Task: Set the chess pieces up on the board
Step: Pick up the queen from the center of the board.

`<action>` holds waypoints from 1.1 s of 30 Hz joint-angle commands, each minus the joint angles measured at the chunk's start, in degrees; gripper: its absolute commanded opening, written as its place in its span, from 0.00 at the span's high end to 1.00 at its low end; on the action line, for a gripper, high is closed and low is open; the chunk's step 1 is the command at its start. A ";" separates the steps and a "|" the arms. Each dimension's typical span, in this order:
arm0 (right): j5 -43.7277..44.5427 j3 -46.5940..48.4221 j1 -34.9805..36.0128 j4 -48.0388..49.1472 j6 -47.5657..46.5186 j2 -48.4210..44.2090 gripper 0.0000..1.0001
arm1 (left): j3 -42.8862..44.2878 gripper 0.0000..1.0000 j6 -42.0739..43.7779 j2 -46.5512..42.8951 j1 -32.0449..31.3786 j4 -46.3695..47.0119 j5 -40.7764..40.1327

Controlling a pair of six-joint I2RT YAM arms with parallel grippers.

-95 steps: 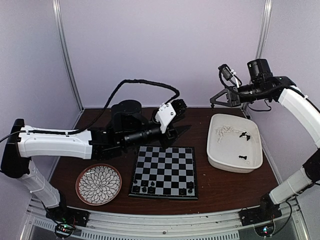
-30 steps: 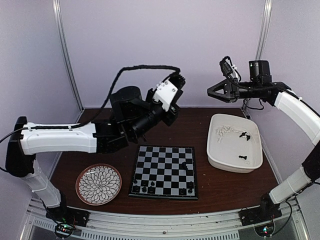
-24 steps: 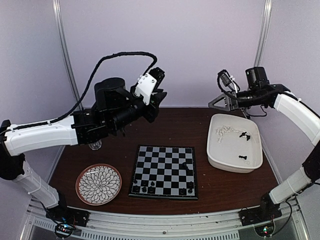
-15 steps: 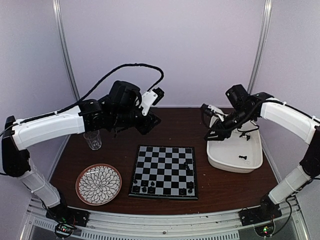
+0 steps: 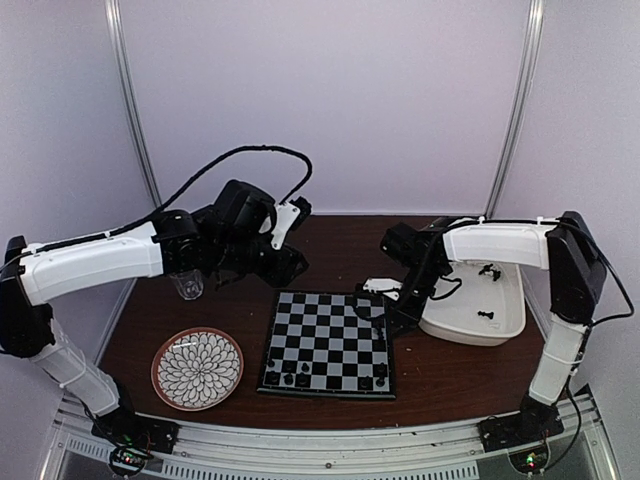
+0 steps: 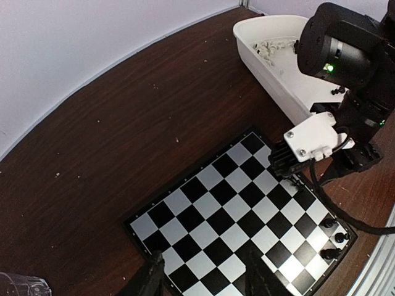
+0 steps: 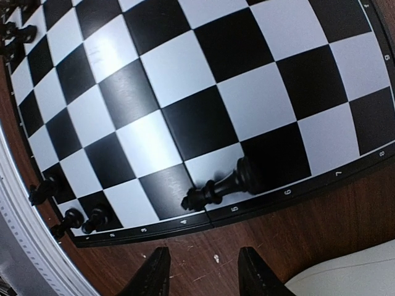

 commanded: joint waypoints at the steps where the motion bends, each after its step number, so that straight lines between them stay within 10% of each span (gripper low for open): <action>1: 5.25 4.29 0.32 -2.90 3.12 3.05 0.58 | -2.31 0.54 -2.73 -2.73 0.30 2.26 -0.10; 33: 10.39 8.05 0.88 -4.34 5.00 7.56 0.60 | -3.94 0.53 -3.23 -1.55 0.31 3.34 0.48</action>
